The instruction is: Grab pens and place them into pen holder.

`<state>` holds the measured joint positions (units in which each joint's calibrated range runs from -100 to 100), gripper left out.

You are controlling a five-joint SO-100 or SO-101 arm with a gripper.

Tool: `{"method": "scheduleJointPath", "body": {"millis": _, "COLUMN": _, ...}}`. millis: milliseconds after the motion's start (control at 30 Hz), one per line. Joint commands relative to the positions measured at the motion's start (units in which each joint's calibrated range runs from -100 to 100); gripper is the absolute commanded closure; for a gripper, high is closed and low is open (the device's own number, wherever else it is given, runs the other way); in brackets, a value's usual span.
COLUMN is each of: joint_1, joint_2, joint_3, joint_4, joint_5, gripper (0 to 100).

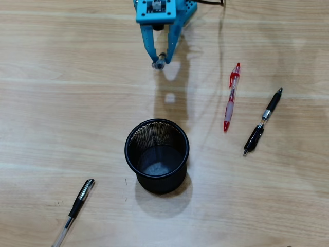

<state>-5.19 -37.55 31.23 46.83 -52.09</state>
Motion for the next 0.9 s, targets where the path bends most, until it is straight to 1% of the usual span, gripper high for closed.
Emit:
{"method": "scheduleJointPath", "body": {"millis": 0, "joint_1": -1.2, "joint_2": -1.8, "joint_3": 0.6, "joint_4": -16.8, "joint_5": 0.2, "gripper": 98}}
{"method": "scheduleJointPath", "body": {"millis": 167, "joint_1": -2.2, "joint_2": 1.4, "joint_3": 7.6, "joint_4": -39.9, "joint_5": 0.4, "gripper": 98}}
{"method": "scheduleJointPath", "body": {"millis": 233, "joint_1": -2.4, "joint_2": 4.2, "joint_3": 8.4, "joint_4": -46.1, "joint_5": 0.4, "gripper": 98}}
{"method": "scheduleJointPath", "body": {"millis": 300, "joint_1": -2.5, "joint_2": 8.2, "joint_3": 7.5, "joint_4": -49.6, "joint_5": 0.4, "gripper": 98}}
{"method": "scheduleJointPath", "body": {"millis": 400, "joint_1": -2.5, "joint_2": 14.8, "joint_3": 4.0, "joint_4": -51.8, "joint_5": 0.2, "gripper": 98}}
{"method": "scheduleJointPath", "body": {"millis": 600, "joint_1": -1.8, "joint_2": 27.1, "joint_3": -5.5, "joint_4": -51.8, "joint_5": 0.1, "gripper": 98}}
{"method": "scheduleJointPath", "body": {"millis": 867, "joint_1": -0.6, "joint_2": 39.5, "joint_3": -15.1, "joint_4": -51.9, "joint_5": 0.0, "gripper": 98}}
